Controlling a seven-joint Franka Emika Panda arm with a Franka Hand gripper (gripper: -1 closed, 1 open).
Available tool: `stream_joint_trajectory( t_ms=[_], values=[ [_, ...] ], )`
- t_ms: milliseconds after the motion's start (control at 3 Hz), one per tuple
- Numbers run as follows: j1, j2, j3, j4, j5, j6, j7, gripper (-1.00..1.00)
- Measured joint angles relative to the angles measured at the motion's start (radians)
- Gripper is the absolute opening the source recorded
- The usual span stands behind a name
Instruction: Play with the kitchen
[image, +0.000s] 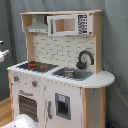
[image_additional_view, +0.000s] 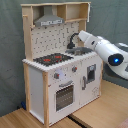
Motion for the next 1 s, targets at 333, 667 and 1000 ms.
stream_joint_trajectory(
  t_ms=[333,667,1000],
  values=[
    [0.01,0.0,-0.03,0.008,-0.059,-0.074,0.075,1.0],
    [0.019,0.0,-0.055,0.018,-0.111,-0.147,0.152,1.0],
    [0.022,0.0,-0.077,0.035,-0.165,-0.218,0.229,1.0]
  ],
)
